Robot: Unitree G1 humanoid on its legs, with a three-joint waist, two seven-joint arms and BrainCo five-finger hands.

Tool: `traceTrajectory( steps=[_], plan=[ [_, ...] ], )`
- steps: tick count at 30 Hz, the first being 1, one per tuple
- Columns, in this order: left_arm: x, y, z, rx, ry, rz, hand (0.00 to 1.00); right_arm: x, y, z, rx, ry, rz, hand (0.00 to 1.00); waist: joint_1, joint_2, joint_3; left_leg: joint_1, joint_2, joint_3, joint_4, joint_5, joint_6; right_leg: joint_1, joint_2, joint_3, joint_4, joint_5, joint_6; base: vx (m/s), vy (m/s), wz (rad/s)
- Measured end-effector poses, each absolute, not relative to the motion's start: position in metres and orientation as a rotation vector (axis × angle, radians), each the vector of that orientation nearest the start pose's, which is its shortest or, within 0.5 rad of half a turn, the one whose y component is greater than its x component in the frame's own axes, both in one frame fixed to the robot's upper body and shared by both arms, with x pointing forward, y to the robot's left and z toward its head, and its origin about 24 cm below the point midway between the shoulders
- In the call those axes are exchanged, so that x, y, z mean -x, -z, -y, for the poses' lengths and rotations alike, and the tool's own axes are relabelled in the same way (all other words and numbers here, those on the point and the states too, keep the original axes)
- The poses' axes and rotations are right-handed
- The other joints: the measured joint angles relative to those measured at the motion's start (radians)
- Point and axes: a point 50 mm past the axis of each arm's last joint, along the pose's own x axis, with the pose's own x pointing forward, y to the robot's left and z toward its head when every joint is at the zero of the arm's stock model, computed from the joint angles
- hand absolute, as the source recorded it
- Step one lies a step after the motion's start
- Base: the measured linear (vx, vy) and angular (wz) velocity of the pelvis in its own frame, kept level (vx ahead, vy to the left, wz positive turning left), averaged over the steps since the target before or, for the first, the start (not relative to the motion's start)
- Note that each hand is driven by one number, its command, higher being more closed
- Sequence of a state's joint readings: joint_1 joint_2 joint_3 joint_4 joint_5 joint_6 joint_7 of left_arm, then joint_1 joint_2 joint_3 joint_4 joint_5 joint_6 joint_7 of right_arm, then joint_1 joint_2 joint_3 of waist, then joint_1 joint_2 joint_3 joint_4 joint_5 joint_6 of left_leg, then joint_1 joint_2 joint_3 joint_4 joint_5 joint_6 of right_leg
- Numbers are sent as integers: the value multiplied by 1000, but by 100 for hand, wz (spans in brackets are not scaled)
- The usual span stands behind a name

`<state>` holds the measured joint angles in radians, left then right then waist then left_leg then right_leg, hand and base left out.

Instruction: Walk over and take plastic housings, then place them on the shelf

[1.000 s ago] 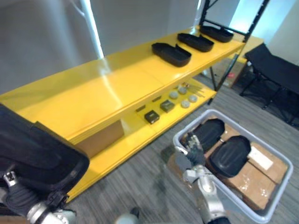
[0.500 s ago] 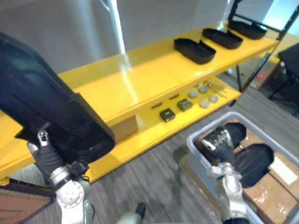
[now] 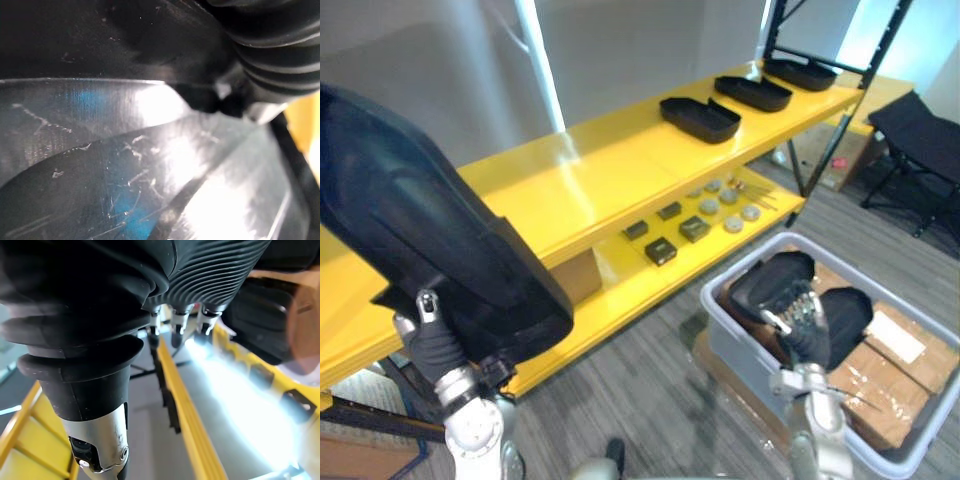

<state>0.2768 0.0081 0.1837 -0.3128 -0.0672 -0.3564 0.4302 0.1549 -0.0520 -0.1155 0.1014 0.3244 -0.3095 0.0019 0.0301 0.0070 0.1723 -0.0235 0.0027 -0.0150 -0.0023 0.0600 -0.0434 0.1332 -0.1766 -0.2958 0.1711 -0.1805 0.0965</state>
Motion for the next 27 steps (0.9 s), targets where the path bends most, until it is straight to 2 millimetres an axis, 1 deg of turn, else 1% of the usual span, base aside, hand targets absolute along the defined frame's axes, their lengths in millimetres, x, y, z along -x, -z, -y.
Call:
traceTrajectory(
  steps=[1, 4, 6, 7, 8, 9, 10, 11, 12, 13, 14, 15, 16, 17, 18, 19, 20, 22, 23, 24, 26, 27],
  plan=[
    [-176, -87, -227, 36, -668, 404, 100, -212, -15, 204, -237, 223, 86, 0, 2, 0, 0, 0, 0, 1, 0, 3, -2, 0, 0, 0, 5, 5, 7, 62, -14, 1],
    [-172, -73, -228, 25, -686, 305, 100, -217, -17, 194, -260, 160, 95, 0, 11, -2, 2, -10, 0, -1, 42, 6, -4, 11, -2, -2, 11, 5, 6, 52, -26, 3],
    [-161, -61, -230, 22, -716, 229, 100, -225, -22, 182, -277, 84, 119, 0, 21, 0, 39, -22, 1, -1, 126, 5, -4, 52, 5, -11, 13, 1, -1, -21, -58, 18],
    [-158, -58, -230, 23, -723, 211, 100, -227, -23, 178, -277, 64, 121, 0, 24, 4, 44, -28, 5, 2, 146, 4, -5, 60, 11, -18, 13, 0, -3, -88, -92, 37],
    [-153, -53, -229, 27, -734, 178, 100, -229, -25, 173, -275, 28, 126, 0, 29, 16, 58, -44, 17, 32, 188, 4, -6, 78, 24, -42, 18, -6, -13, -177, -118, 51],
    [-148, -49, -228, 34, -739, 150, 100, -230, -25, 169, -270, 2, 125, 0, 40, 34, 67, -61, 35, 71, 216, 5, -7, 82, 38, -65, 29, -15, -28, -153, -100, 54],
    [-146, -48, -228, 35, -741, 142, 100, -230, -25, 167, -268, -8, 123, 0, 45, 42, 66, -68, 38, 78, 215, 12, -17, 77, 42, -78, 31, -23, -40, -218, -59, 69],
    [-142, -45, -228, 32, -737, 124, 100, -230, -23, 165, -268, -10, 112, 0, 49, 30, 69, -68, 42, 78, 163, 49, -35, 71, 34, -127, 32, -37, -65, -226, -62, 85],
    [-141, -45, -228, 28, -726, 121, 100, -231, -19, 168, -268, 10, 98, 0, 54, 33, 64, -92, 54, 142, 233, 1, 24, 60, 29, -168, 33, -35, -69, -256, -74, 91],
    [-141, -45, -228, 25, -723, 122, 100, -232, -18, 170, -266, 22, 90, 0, 59, 35, 63, -97, 60, 173, 280, -29, 59, 54, 25, -181, 33, -32, -70, -176, -72, 80],
    [-141, -46, -229, 24, -726, 124, 100, -233, -16, 175, -258, 48, 87, 0, 59, 37, 60, -97, 67, 212, 336, -77, 73, 46, 17, -204, 30, -26, -72, -113, -7, 69],
    [-142, -46, -229, 25, -725, 128, 100, -233, -17, 179, -259, 73, 90, 0, 56, 40, 56, -86, 77, 249, 367, -120, 69, 40, 8, -229, 16, -13, -71, -121, 44, 77],
    [-143, -47, -229, 27, -723, 132, 100, -232, -17, 183, -270, 101, 95, 0, 51, 40, 55, -60, 79, 263, 364, -142, 68, 35, -3, -245, 3, -1, -65, -90, 99, 79],
    [-144, -48, -229, 30, -717, 136, 100, -231, -17, 187, -278, 132, 100, 0, 38, 43, 47, -24, 92, 279, 341, -161, 54, 24, -13, -260, -4, 13, -53, -37, 127, 61],
    [-145, -48, -228, 33, -710, 138, 100, -231, -17, 190, -277, 150, 100, 0, 35, 49, 41, -6, 95, 279, 311, -167, 42, 18, -16, -267, -4, 17, -46, 10, 181, 55],
    [-149, -49, -225, 59, -685, 151, 100, -229, -16, 197, -276, 191, 101, 0, 26, 77, 23, 25, 89, 280, 216, -178, 15, 1, -13, -278, -4, 28, -29, 32, 220, 39],
    [-152, -50, -224, 71, -673, 158, 100, -227, -15, 201, -282, 217, 100, 0, 19, 77, 21, 26, 82, 274, 189, -176, 12, 0, -13, -281, -7, 34, -24, 54, 217, 42],
    [-160, -52, -218, 93, -634, 173, 100, -220, -7, 196, -332, 264, 76, 0, 15, 34, -2, 31, 50, 267, 127, -150, 15, -11, -22, -280, -33, 62, -18, 88, 165, 24],
    [-161, -52, -217, 92, -626, 173, 100, -218, -5, 196, -340, 274, 71, 0, 14, 25, -5, 38, 45, 267, 116, -148, 18, -8, -24, -280, -35, 65, -15, 85, 128, 11],
    [-163, -51, -212, 94, -592, 166, 100, -215, -3, 196, -345, 289, 63, 0, 11, 11, -13, 48, 32, 266, 101, -140, 25, -2, -31, -280, -38, 71, -6, 50, 63, 9],
    [-167, -50, -203, 102, -526, 158, 100, -209, -2, 202, -340, 329, 71, 0, 7, 6, -15, 74, 17, 253, 68, -128, 30, 18, -38, -278, -43, 76, -6, 37, 67, 21],
    [-169, -50, -198, 104, -493, 161, 100, -206, -1, 205, -341, 354, 76, 0, 0, 7, -15, 85, 10, 240, 46, -117, 33, 27, -41, -278, -43, 79, -8, 13, 55, 29]
  ],
)
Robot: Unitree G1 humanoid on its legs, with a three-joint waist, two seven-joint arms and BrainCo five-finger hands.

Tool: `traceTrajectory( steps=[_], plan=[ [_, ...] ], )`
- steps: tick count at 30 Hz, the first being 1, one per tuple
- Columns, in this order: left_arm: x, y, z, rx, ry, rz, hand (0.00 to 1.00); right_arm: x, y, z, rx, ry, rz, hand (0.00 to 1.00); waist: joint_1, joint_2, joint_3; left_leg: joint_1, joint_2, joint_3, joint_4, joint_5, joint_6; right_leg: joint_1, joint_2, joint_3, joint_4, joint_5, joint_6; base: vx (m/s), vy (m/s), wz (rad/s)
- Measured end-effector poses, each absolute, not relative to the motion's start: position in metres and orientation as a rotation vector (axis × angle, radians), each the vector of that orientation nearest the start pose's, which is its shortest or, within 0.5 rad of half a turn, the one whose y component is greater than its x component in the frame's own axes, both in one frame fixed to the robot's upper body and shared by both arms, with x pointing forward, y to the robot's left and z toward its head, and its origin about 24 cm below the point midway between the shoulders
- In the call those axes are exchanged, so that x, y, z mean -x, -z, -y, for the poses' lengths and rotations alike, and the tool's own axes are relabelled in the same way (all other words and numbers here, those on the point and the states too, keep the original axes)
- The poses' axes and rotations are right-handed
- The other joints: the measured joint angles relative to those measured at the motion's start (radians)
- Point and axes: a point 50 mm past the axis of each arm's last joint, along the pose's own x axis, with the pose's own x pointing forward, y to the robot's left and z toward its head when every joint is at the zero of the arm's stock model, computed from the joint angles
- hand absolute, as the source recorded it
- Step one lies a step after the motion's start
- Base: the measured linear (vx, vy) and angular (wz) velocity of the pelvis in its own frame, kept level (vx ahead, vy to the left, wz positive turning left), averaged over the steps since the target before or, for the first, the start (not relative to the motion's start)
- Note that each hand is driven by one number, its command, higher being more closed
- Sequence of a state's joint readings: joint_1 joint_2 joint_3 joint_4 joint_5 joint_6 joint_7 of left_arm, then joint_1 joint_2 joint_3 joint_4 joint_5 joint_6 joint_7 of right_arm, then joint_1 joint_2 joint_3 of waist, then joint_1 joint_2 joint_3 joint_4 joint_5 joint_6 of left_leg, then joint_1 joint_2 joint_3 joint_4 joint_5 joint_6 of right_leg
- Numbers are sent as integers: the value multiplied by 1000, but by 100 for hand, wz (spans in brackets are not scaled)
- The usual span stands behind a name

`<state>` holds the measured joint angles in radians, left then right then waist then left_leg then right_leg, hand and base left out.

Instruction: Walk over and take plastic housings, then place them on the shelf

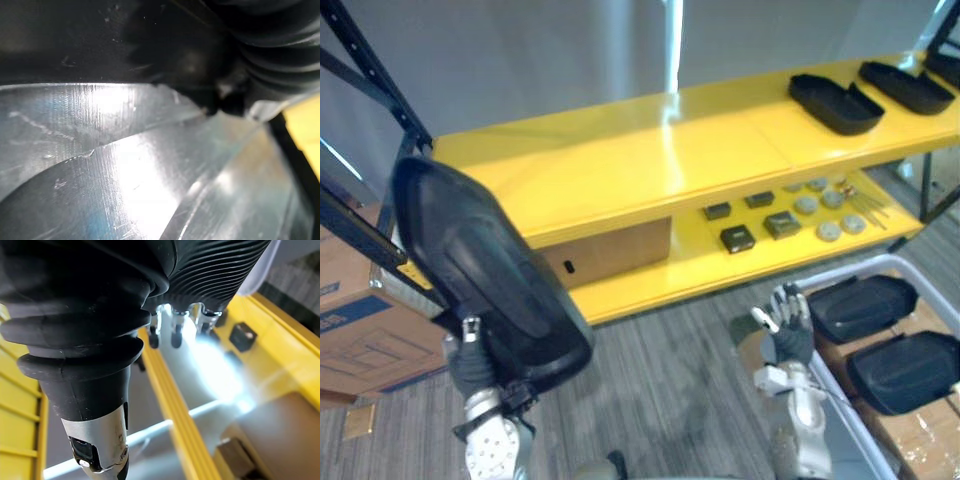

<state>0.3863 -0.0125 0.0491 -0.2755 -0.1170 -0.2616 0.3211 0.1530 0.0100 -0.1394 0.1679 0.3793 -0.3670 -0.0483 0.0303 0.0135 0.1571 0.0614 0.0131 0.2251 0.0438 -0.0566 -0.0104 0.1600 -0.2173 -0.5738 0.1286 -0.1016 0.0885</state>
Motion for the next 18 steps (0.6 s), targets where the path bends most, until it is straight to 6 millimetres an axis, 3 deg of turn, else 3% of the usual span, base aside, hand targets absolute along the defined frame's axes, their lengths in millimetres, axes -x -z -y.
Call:
traceTrajectory(
  steps=[5, 11, 15, 18],
  plan=[
    [-170, -51, -197, 93, -467, 165, 100, -204, 0, 206, -343, 380, 71, 0, -2, 3, -1, 28, -2, 0, -75, 38, -7, -1, 1, 11, 2, 4, 1, -52, 13, 5],
    [-171, -53, -195, 100, -447, 177, 100, -197, 7, 202, -336, 361, 34, 0, -4, 4, 9, 42, -3, 34, -88, 41, -9, -34, -7, 73, 41, 6, 4, -51, 29, -18],
    [-188, -66, -186, 84, -325, 242, 100, -187, 16, 205, -330, 376, -19, 0, -26, -2, 22, 40, 2, 28, -86, 32, 5, -106, -6, 252, 144, 5, -7, -41, 72, -4],
    [-198, -74, -183, 115, -302, 284, 100, -175, 20, 212, -291, 389, -43, 0, -75, 1, 48, 39, 18, -14, -85, 35, 0, -153, 16, 371, 247, 4, -31, -27, 1, 28]
  ],
)
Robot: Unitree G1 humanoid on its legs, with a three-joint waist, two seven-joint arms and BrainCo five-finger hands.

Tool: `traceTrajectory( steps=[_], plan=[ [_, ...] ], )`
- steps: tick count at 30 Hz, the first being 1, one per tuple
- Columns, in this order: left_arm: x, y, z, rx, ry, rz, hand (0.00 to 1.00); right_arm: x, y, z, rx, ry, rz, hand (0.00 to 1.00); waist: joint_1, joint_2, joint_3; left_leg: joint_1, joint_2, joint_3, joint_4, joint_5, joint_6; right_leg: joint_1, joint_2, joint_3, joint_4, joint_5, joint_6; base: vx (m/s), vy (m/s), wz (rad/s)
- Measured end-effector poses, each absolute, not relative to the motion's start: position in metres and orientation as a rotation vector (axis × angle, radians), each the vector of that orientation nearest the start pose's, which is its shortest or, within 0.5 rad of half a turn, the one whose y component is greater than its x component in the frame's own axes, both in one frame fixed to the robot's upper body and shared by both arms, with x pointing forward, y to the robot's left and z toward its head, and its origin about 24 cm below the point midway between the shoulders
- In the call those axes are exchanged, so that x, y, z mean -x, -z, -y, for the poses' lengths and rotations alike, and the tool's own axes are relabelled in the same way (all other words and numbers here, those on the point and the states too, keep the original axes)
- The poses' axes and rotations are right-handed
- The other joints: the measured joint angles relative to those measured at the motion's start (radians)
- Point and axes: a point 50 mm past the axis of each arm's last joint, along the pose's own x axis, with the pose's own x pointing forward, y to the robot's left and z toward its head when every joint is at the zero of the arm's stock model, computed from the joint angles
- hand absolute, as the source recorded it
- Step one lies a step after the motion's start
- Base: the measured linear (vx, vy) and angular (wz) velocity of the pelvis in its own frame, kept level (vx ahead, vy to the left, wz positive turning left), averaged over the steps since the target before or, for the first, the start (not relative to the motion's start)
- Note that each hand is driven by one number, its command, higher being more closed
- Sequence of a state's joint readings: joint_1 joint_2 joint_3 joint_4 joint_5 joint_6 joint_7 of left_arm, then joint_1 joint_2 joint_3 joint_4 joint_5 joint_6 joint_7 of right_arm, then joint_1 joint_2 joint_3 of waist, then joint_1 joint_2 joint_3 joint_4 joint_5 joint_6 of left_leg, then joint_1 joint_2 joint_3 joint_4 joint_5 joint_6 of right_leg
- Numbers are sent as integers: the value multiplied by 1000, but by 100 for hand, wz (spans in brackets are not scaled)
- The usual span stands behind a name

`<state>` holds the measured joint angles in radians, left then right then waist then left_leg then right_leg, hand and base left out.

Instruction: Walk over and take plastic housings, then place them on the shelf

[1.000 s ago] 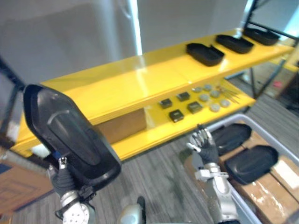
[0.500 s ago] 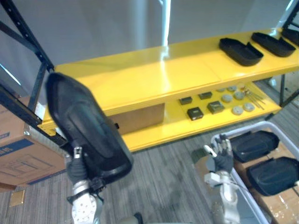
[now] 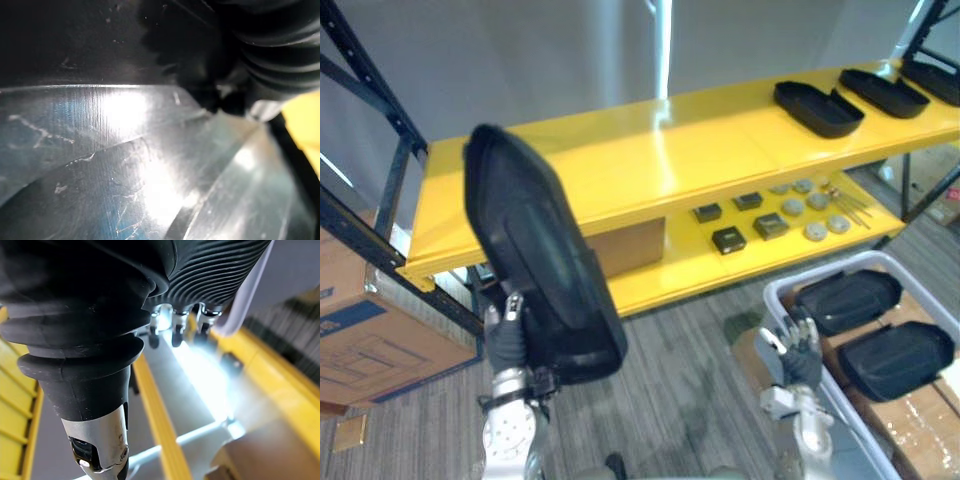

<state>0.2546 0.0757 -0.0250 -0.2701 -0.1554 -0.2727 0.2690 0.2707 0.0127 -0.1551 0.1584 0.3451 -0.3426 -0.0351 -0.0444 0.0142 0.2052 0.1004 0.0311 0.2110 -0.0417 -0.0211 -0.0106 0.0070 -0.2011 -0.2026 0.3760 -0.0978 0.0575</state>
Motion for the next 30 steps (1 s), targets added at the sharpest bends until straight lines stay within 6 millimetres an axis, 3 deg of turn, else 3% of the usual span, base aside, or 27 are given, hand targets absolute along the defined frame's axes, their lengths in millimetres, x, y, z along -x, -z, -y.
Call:
traceTrajectory(
  steps=[5, 9, 13, 19, 30],
  plan=[
    [-207, -78, -180, 142, -309, 311, 100, -163, 10, 224, -256, 416, -6, 0, -12, -13, -3, -71, 22, -47, 28, 23, -32, 49, 45, 11, -143, 1, 0, 28, -90, 31],
    [-206, -75, -169, 151, -267, 292, 100, -167, 2, 239, -225, 446, 31, 0, -15, -12, 2, -68, 31, -68, 37, 32, -42, 88, 52, 10, -164, -29, 1, 33, -89, 27],
    [-207, -75, -166, 156, -253, 291, 100, -173, -3, 241, -218, 437, 58, 0, -15, -8, 2, -70, 31, -63, 28, 39, -53, 88, 53, 12, -174, -45, 7, -17, -58, -3],
    [-210, -79, -163, 156, -209, 311, 100, -169, 2, 234, -236, 413, 38, 0, -24, -7, 2, -64, 21, -63, -43, 80, -51, 96, 52, 13, -218, -45, 8, -53, -3, 3],
    [-211, -78, -149, 202, -126, 299, 100, -163, 23, 209, -281, 346, -66, 0, -24, 22, -22, -52, 19, -26, -46, 73, -38, 98, 47, 44, -241, -14, 36, -30, 16, -8]
  ],
)
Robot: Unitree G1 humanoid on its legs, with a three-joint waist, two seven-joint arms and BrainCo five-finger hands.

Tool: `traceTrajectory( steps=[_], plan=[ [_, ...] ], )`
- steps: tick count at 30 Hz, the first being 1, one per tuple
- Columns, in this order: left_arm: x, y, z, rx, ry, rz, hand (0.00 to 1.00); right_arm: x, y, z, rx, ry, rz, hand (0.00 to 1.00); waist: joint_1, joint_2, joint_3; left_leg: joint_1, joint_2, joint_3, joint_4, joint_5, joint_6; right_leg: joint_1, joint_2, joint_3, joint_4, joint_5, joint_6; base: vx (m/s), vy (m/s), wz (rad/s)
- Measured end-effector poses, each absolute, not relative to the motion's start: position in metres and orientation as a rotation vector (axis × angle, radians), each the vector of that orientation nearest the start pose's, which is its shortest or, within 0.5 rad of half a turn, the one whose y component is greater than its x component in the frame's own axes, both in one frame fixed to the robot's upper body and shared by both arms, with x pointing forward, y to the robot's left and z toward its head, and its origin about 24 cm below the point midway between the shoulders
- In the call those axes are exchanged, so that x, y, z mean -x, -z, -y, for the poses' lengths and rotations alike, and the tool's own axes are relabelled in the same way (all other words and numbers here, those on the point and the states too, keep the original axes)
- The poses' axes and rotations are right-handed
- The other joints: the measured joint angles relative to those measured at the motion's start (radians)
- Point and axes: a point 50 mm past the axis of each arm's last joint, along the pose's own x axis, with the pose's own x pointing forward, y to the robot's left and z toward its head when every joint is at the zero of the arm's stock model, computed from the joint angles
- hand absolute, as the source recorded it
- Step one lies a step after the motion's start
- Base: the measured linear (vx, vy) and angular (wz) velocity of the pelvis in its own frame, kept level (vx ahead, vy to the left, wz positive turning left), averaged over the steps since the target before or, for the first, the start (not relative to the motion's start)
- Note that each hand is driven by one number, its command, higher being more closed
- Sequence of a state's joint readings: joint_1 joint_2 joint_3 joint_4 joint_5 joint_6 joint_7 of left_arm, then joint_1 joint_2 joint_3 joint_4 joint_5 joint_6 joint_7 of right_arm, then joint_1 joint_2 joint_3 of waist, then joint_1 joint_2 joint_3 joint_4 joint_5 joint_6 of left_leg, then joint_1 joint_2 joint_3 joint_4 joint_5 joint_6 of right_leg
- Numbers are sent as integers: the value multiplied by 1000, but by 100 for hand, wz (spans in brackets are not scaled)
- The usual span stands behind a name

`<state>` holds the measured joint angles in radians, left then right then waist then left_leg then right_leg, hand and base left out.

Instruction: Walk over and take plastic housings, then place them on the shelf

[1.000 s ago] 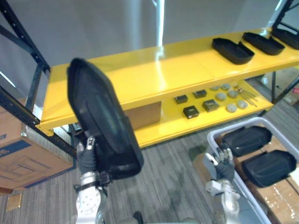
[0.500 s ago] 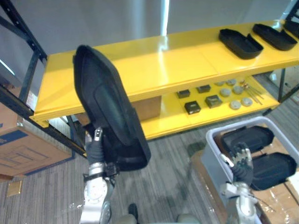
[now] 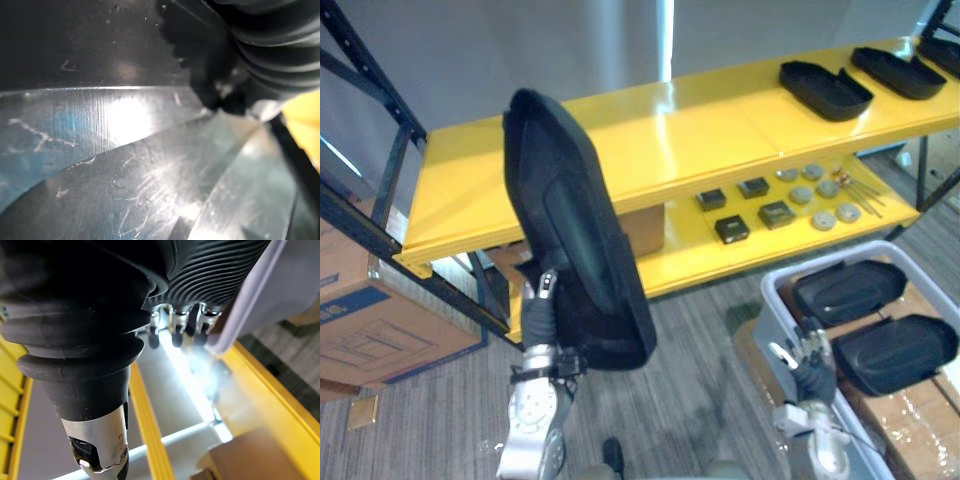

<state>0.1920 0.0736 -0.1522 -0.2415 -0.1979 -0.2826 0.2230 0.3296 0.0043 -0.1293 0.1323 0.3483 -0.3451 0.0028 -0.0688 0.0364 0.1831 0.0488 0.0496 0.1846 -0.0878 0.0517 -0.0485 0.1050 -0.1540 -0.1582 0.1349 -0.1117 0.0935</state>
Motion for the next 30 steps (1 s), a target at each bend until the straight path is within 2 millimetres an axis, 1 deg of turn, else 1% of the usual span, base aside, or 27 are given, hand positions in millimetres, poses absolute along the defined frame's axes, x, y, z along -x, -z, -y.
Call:
traceTrajectory(
  steps=[2, 4, 5, 6, 7, 8, 9, 10, 11, 12, 13, 14, 15, 16, 17, 18, 19, 20, 21, 22, 23, 24, 25, 26, 27, 28, 30],
  plan=[
    [-211, -76, -147, 206, -119, 292, 100, -162, 25, 208, -282, 336, -77, 0, 0, 1, -8, 1, 9, 24, 3, -3, 1, -1, 5, 6, -9, 10, 0, -20, 18, -14],
    [-212, -71, -148, 201, -129, 265, 100, -160, 26, 207, -282, 324, -83, 0, 1, -5, -14, -24, 22, 37, 69, -33, 2, 2, 15, 10, -12, 13, 0, -21, -26, -12],
    [-211, -65, -150, 201, -147, 237, 100, -160, 26, 208, -282, 320, -82, 0, 5, -6, -14, -75, 46, 42, 193, -93, 9, 3, 26, 18, -10, 9, -4, -29, -54, -21],
    [-209, -59, -153, 211, -175, 207, 100, -160, 26, 210, -281, 309, -82, 0, 10, 0, -11, -107, 71, 44, 296, -134, 3, 11, 39, 21, -5, -4, -17, -7, -66, -23],
    [-206, -53, -158, 212, -208, 178, 100, -160, 25, 210, -277, 304, -80, 0, 8, 2, -5, -133, 94, 47, 409, -164, 11, 29, 49, 24, -3, -34, -16, 3, -55, -6],
    [-204, -47, -162, 215, -239, 146, 100, -158, 26, 212, -272, 308, -85, 0, 5, 8, 4, -183, 125, 44, 548, -179, 28, 44, 63, 20, 15, -54, -20, -71, -76, 2],
    [-197, -39, -169, 209, -283, 105, 100, -156, 26, 215, -262, 303, -89, 0, 12, 18, 14, -235, 162, 41, 693, -170, 44, 53, 72, 22, 45, -82, -28, -121, -52, 1],
    [-190, -33, -174, 214, -314, 75, 100, -152, 26, 219, -252, 305, -94, 0, 15, 21, 16, -244, 177, 40, 744, -160, 57, 64, 78, 22, 60, -97, -38, -117, -65, -2],
    [-183, -27, -179, 235, -342, 43, 100, -145, 27, 225, -239, 324, -100, 0, 26, 20, 9, -240, 176, 41, 740, -153, 64, 76, 78, 22, 61, -105, -45, -38, -40, 6],
    [-181, -25, -181, 248, -352, 36, 100, -143, 27, 229, -234, 334, -97, 0, 29, 23, 5, -238, 171, 41, 723, -152, 62, 74, 76, 20, 60, -105, -48, 16, -39, 27],
    [-177, -24, -186, 260, -384, 37, 100, -144, 23, 234, -229, 344, -71, 0, 29, 23, 7, -205, 130, 40, 608, -163, 44, 65, 61, 19, 57, -103, -51, 26, -10, 32],
    [-177, -24, -187, 263, -389, 41, 100, -145, 21, 236, -222, 340, -60, 0, 29, 23, 7, -186, 108, 36, 538, -162, 34, 59, 54, 19, 57, -101, -49, 23, 21, 34],
    [-176, -25, -186, 273, -392, 52, 100, -146, 17, 238, -218, 335, -41, 0, 33, 24, 7, -157, 76, 11, 412, -144, 7, 50, 46, 18, 58, -101, -47, 17, 77, 12],
    [-176, -27, -187, 281, -401, 72, 100, -152, 14, 239, -220, 328, -20, 0, 47, 17, 15, -124, 47, -6, 311, -112, -24, 45, 34, 22, 56, -104, -42, 29, 87, 6],
    [-177, -29, -188, 281, -402, 82, 100, -153, 12, 238, -231, 330, -4, 0, 51, 9, 17, -117, 37, -7, 292, -107, -29, 46, 30, 28, 49, -106, -45, 74, 71, 10],
    [-178, -35, -189, 276, -400, 114, 100, -160, 6, 235, -246, 318, 38, 0, 53, 7, 25, -126, 33, -9, 315, -113, -13, 61, 31, 34, 27, -106, -45, 108, 44, 15],
    [-179, -38, -190, 274, -399, 133, 100, -166, 3, 233, -248, 304, 59, 0, 54, 0, 29, -149, 37, -9, 369, -137, -9, 73, 32, 36, 9, -103, -43, 120, 52, 14],
    [-180, -41, -191, 271, -396, 148, 100, -172, -2, 232, -247, 292, 87, 0, 55, -4, 29, -188, 44, -5, 442, -173, -5, 80, 33, 37, -1, -101, -41, 128, 109, -3],
    [-181, -42, -190, 266, -392, 156, 100, -182, -8, 231, -244, 285, 125, 0, 60, -5, 24, -202, 37, 3, 486, -220, 26, 79, 29, 45, 1, -110, -32, 163, 166, -13],
    [-181, -43, -191, 260, -390, 159, 100, -187, -10, 230, -250, 284, 136, 0, 63, -12, 19, -192, 27, 15, 480, -243, 31, 71, 15, 52, 19, -125, -26, 245, 185, -27],
    [-183, -43, -190, 240, -382, 163, 100, -195, -11, 228, -263, 285, 142, 0, 61, -24, 15, -154, 7, 27, 457, -263, 39, 31, -15, 52, 145, -138, -20, 261, 200, -24],
    [-186, -46, -188, 220, -362, 173, 100, -200, -11, 225, -279, 285, 144, 0, 56, -20, 13, -122, -6, 35, 437, -270, 53, -59, -41, 51, 346, -126, -18, 236, 157, -17],
    [-188, -49, -187, 198, -350, 188, 100, -201, -10, 224, -289, 289, 143, 0, 56, -23, 15, -97, -13, 38, 420, -270, 56, -97, -58, 50, 445, -108, -24, 186, 148, -2],
    [-191, -53, -185, 176, -324, 211, 100, -199, -3, 221, -307, 311, 115, 0, 52, -29, 19, -41, -22, 40, 390, -270, 62, -144, -84, 46, 579, -98, -41, 327, 125, 7],
    [-195, -57, -183, 155, -296, 230, 100, -193, 3, 219, -314, 329, 89, 0, 47, -30, 18, 8, -21, 37, 367, -275, 68, -159, -84, 39, 597, -124, -47, 334, 95, 12],
    [-196, -60, -183, 146, -287, 242, 100, -192, 5, 218, -308, 331, 81, 0, 46, -29, 17, 26, -19, 35, 356, -275, 69, -166, -81, 27, 583, -133, -54, 401, 67, 12],
    [-205, -71, -184, 136, -266, 292, 100, -191, 5, 216, -314, 342, 78, 0, 39, -29, 16, 63, 2, 29, 334, -275, 69, -205, -45, 15, 467, -142, -47, 259, -8, 11]
  ],
)
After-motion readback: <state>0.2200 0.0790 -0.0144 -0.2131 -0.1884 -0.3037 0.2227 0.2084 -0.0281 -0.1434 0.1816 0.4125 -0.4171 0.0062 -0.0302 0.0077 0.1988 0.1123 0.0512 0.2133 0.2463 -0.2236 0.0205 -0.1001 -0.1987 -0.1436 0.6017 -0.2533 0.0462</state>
